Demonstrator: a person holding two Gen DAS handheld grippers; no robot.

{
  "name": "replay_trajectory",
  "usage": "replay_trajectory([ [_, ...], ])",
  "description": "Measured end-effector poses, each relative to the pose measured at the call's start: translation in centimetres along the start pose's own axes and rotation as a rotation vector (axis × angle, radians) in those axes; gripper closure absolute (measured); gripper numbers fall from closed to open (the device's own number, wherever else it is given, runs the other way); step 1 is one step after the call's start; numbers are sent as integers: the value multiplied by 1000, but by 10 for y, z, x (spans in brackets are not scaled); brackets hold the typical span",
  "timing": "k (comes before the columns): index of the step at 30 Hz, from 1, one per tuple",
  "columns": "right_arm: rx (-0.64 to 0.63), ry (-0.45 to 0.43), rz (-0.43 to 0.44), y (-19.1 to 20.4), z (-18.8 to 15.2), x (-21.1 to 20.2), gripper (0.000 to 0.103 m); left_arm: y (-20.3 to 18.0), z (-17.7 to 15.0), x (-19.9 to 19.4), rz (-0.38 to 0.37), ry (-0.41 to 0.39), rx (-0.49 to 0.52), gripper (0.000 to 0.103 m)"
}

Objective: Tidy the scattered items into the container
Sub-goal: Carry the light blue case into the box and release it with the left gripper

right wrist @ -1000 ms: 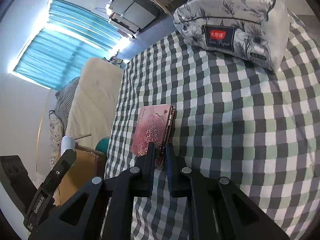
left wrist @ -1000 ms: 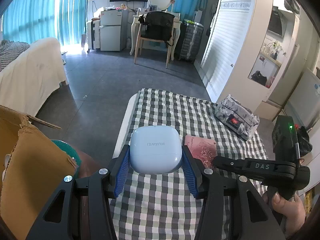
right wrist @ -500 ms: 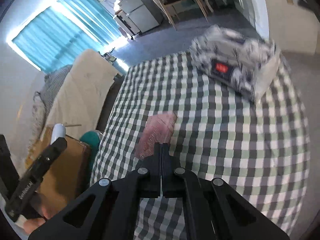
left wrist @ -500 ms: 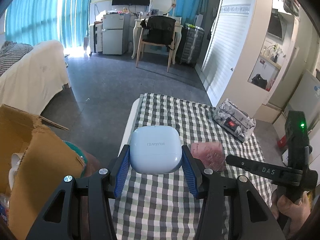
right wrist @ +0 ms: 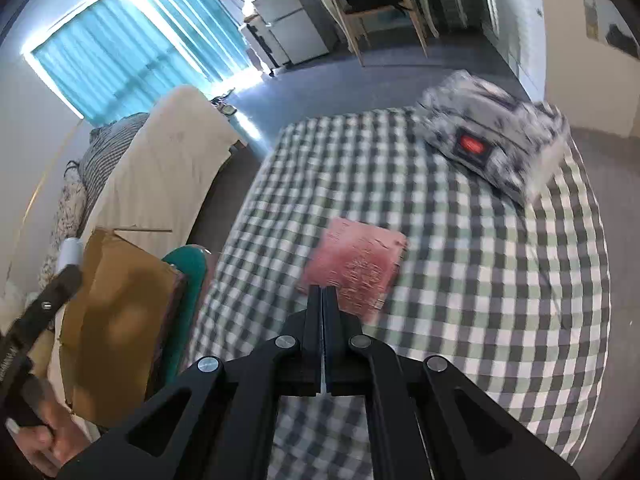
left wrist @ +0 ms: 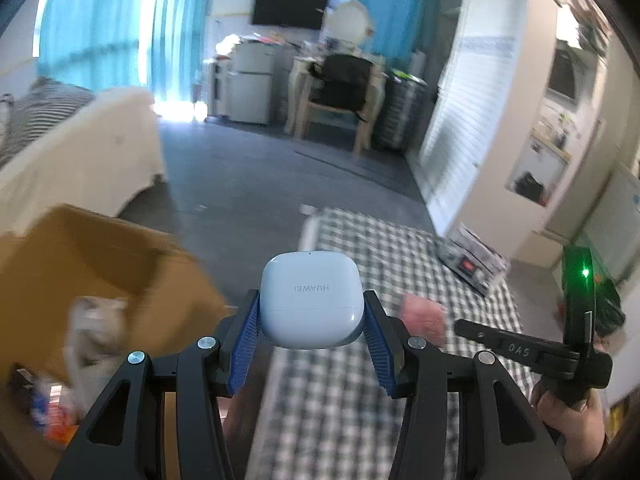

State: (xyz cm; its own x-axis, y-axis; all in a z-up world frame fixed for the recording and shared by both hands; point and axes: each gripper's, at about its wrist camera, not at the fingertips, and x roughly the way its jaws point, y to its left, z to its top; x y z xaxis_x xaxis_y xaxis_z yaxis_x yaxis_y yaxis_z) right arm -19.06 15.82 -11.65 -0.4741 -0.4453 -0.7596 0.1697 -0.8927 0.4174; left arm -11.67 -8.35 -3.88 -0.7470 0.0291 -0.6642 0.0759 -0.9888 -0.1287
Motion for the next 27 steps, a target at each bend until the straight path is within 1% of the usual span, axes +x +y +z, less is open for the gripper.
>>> replay_trajectory([
  [3, -57, -18, 20, 32, 2, -6, 102, 37, 5, -29, 79, -26, -42, 53],
  [4, -81, -22, 30, 46, 2, -8, 102, 53, 6, -40, 117, -33, -58, 53],
  [6, -129, -29, 49, 73, 1, -12, 102, 80, 4, -51, 180, -30, -77, 53],
  [9, -177, -30, 77, 106, -2, -14, 102, 121, -4, -54, 260, 13, -118, 53],
  [12, -208, -32, 84, 126, -6, -16, 102, 157, -14, -48, 308, 78, -158, 52],
  [14, -222, -28, 83, 137, -9, -15, 102, 171, -20, -41, 325, 119, -167, 52],
  [16, -230, -18, 78, 144, -12, -11, 102, 179, -25, -33, 322, 150, -180, 52],
  [19, -234, -7, 66, 147, -15, -6, 102, 184, -30, -23, 307, 186, -192, 52],
  [21, -229, 1, 54, 146, -16, -3, 102, 184, -33, -16, 303, 200, -196, 50],
  [22, -225, 4, 50, 146, -15, -2, 102, 184, -33, -14, 305, 202, -197, 47],
  [23, -221, 7, 47, 144, -15, -1, 102, 184, -33, -11, 308, 202, -198, 38],
  [25, -210, 9, 43, 139, -15, -1, 102, 185, -32, -13, 308, 190, -202, 29],
  [27, -200, 5, 40, 134, -15, -3, 102, 183, -31, -16, 309, 183, -199, 29],
])
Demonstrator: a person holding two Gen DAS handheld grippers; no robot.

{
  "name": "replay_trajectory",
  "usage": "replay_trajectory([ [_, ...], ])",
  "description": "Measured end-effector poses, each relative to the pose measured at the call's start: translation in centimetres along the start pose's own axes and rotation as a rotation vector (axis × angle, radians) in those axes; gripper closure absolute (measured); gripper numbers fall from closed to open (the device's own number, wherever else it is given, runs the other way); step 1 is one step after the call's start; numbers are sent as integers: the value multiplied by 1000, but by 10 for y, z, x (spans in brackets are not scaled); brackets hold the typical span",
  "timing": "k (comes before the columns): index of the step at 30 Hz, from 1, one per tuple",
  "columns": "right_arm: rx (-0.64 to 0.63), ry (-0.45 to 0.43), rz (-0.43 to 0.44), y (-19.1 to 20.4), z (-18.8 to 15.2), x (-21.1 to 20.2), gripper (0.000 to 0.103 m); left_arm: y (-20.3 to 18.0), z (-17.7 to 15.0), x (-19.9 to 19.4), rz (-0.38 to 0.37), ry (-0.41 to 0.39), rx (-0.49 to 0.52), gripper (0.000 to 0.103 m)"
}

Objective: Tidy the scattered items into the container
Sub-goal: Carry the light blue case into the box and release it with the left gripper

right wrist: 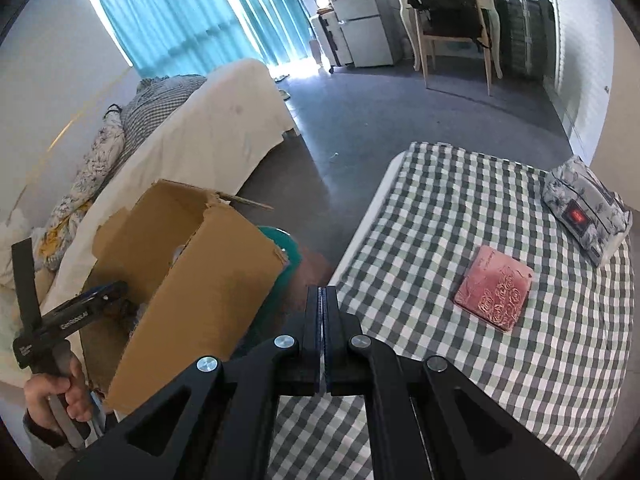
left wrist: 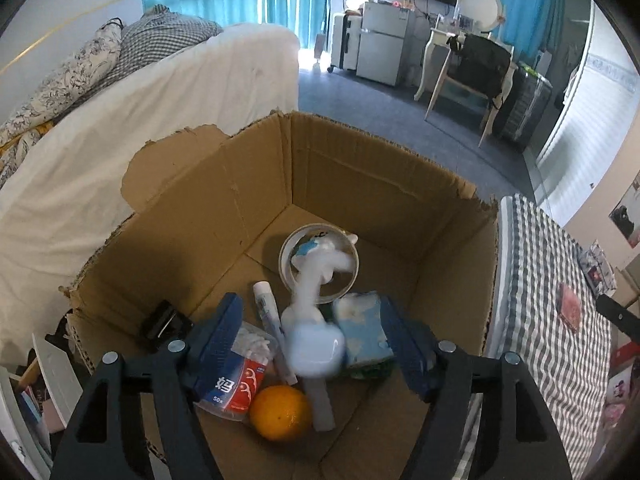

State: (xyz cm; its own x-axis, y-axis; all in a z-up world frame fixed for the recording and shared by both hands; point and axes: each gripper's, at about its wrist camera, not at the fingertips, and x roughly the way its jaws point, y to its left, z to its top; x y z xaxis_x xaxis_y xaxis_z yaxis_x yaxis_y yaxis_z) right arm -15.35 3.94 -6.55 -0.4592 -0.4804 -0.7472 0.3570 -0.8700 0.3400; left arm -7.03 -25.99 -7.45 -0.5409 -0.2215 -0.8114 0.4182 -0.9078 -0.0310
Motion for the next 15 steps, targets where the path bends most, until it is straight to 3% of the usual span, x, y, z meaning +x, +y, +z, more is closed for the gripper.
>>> replay_trajectory([
  [3, 22, -11, -3, -10, -1, -7, 101, -7, 3, -9, -9, -22, 7, 29],
  [5, 37, -24, -11, -18, -2, -15, 91, -16, 4, -20, -29, -47, 22, 28],
  [7, 68, -56, -23, -32, -4, -28, 50, -35, 5, -34, -65, -82, 55, 21],
  [8, 84, -77, -33, -39, -6, -36, 42, -47, 4, -42, -87, -97, 73, 17],
  [15, 151, -140, -199, -93, -18, -84, 18, -161, -11, -54, -247, -108, 265, 10],
])
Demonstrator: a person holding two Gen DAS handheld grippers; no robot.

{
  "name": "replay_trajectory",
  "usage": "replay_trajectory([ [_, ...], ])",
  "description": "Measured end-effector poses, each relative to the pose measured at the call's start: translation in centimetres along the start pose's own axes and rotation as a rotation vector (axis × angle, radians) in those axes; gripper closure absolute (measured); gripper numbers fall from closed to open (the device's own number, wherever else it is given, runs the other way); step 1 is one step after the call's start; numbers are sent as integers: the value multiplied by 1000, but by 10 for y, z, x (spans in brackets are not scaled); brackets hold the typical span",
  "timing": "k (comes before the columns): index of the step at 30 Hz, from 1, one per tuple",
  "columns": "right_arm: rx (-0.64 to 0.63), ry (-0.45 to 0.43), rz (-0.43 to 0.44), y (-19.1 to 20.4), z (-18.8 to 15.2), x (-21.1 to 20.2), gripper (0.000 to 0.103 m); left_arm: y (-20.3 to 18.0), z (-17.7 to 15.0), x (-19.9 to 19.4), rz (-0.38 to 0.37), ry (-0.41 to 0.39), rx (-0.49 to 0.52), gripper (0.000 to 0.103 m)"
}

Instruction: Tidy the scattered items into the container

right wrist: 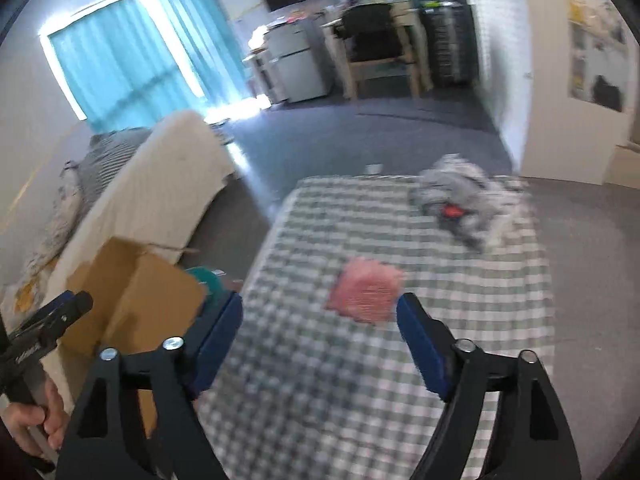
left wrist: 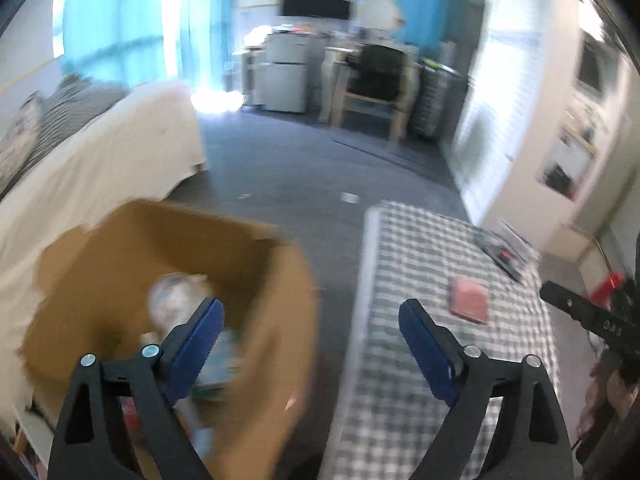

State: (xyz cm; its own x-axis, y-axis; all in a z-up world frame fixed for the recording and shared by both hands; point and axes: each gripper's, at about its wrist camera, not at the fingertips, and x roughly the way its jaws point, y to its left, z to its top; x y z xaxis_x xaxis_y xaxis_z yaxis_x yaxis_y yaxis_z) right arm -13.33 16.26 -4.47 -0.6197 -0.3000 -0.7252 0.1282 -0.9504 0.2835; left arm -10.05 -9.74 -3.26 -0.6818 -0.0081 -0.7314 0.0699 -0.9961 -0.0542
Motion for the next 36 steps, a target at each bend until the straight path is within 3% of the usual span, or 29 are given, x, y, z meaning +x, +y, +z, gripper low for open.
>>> replay_trajectory([
  [6, 50, 23, -53, -55, -1, -11, 16, -86, -7, 56, -111, 55, 128, 10],
  [13, 110, 36, -80, -103, -1, -2, 16, -150, -13, 117, -143, 106, 234, 10],
  [19, 154, 56, -71, -127, 1, 12, 16, -176, -20, 159, -172, 143, 271, 15],
  [30, 153, 66, -61, -134, 4, 22, 16, -198, -35, 198, -197, 203, 290, 18],
  [34, 149, 65, -60, -132, 5, 22, 16, -199, -35, 196, -195, 187, 283, 33],
  [36, 153, 64, -59, -132, 4, 21, 16, -198, -35, 196, -202, 190, 280, 33],
])
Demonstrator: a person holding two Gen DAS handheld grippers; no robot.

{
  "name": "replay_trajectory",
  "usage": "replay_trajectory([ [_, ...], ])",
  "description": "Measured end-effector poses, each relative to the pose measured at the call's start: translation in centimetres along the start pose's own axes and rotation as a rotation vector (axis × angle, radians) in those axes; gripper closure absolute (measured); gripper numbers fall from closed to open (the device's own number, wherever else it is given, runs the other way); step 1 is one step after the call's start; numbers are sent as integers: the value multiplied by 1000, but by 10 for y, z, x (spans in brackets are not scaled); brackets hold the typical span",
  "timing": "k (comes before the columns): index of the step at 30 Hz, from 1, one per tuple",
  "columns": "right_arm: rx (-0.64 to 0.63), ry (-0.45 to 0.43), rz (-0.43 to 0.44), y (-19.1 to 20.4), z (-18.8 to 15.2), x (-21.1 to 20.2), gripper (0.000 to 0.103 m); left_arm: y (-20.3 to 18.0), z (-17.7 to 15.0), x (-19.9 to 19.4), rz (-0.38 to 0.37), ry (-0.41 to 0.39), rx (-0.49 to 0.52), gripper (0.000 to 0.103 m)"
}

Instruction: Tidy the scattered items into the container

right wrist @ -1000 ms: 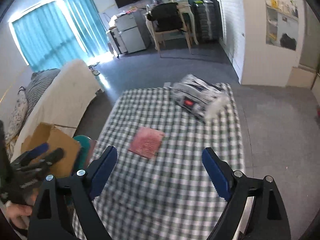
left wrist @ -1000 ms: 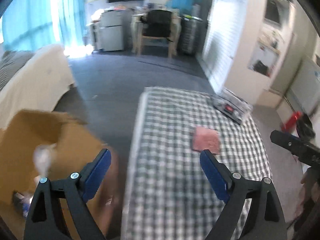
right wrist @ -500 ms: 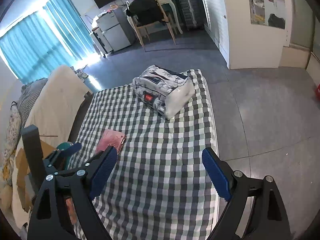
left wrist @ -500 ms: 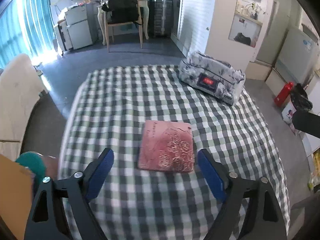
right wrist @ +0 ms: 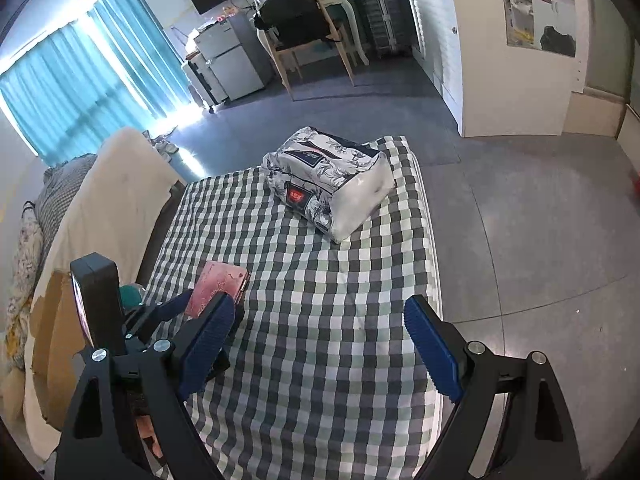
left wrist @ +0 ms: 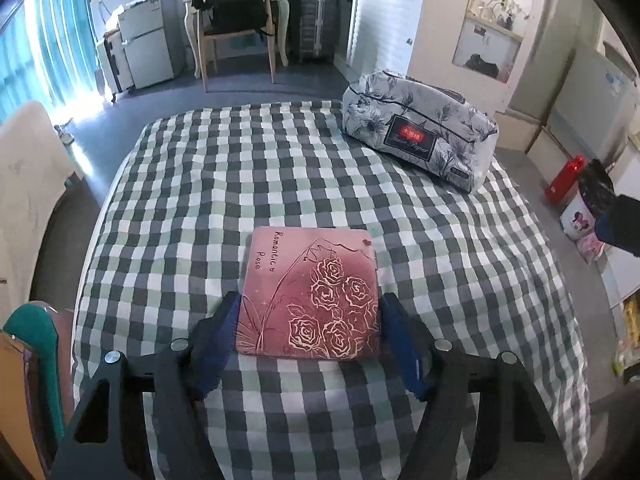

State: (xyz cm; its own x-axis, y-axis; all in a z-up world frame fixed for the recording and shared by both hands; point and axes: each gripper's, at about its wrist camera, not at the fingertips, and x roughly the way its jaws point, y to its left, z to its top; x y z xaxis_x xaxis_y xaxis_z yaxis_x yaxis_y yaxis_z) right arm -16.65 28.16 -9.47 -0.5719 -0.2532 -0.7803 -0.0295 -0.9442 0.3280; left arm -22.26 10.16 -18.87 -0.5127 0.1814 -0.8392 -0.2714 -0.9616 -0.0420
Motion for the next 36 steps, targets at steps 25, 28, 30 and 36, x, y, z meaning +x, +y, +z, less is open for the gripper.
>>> replay_trajectory([
  [25, 3, -2, 120, 43, 2, -13, 16, 50, -11, -132, 16, -201, -84, 33],
  [28, -40, -18, 133, 66, 1, -23, 16, 63, -15, -165, 47, -245, -112, 33],
  [30, -70, -31, 142, 83, 0, -31, 16, 73, -20, -184, 71, -266, -126, 33],
  [36, -161, -72, 137, 134, -8, -52, 16, 115, -45, -243, 170, -327, -201, 33],
])
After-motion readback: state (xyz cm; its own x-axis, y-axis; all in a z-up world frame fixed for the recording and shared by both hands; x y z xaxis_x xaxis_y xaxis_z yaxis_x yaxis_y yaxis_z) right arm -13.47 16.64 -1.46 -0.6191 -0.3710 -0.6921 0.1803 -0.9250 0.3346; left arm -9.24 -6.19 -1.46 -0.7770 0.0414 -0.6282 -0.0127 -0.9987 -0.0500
